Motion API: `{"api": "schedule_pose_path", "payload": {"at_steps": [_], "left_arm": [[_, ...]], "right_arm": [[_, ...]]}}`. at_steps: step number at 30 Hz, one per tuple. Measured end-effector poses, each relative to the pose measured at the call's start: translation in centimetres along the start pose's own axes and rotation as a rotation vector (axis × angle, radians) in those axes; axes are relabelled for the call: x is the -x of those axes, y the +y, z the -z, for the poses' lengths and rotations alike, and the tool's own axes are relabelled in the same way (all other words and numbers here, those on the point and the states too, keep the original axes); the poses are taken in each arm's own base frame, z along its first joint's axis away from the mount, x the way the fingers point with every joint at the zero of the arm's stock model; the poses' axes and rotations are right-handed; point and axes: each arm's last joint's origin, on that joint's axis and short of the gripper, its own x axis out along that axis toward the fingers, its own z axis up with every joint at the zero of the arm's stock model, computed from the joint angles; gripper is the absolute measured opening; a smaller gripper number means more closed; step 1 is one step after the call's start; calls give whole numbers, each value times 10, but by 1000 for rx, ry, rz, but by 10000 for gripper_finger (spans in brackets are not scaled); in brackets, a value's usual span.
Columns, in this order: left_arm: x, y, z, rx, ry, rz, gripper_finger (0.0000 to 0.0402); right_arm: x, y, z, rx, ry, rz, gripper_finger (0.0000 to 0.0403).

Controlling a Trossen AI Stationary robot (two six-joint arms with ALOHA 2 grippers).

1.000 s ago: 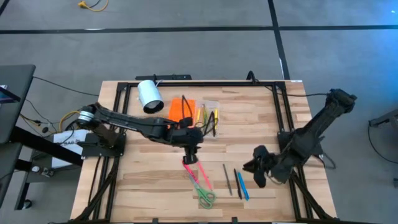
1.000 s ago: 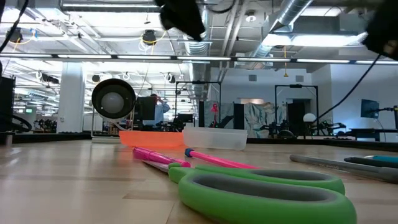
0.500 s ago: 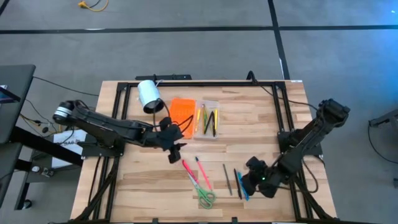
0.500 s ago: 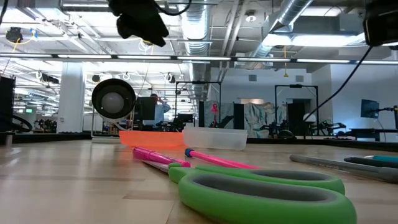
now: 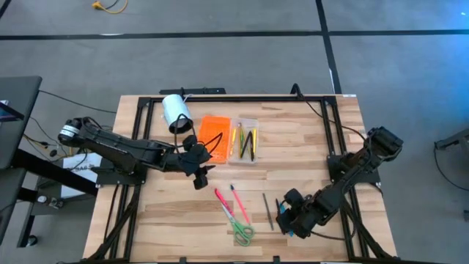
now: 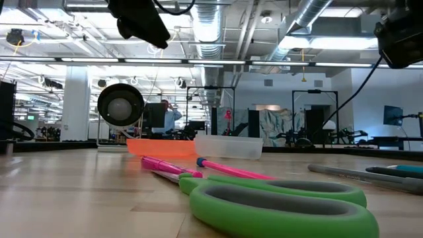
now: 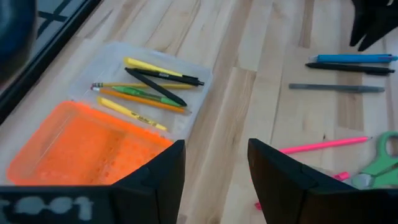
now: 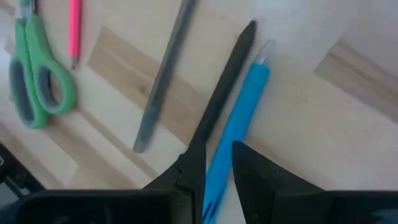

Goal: Pick & place school supplies into a supply box
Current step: Put the blue pen into the orange supply box

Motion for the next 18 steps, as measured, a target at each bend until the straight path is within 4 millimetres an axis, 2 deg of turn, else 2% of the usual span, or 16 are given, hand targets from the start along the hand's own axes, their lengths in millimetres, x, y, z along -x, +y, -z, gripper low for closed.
{"api": "schedule_pose_path", "payload": {"at_steps": [8, 18], "left_arm": [[0, 0, 0, -12, -1, -7, 164], [0, 0, -1, -2, -9, -7, 164]], "right_arm": [[-11, 6, 5, -15, 90, 56, 71], [-15, 8, 4, -19, 92, 66, 71]]}}
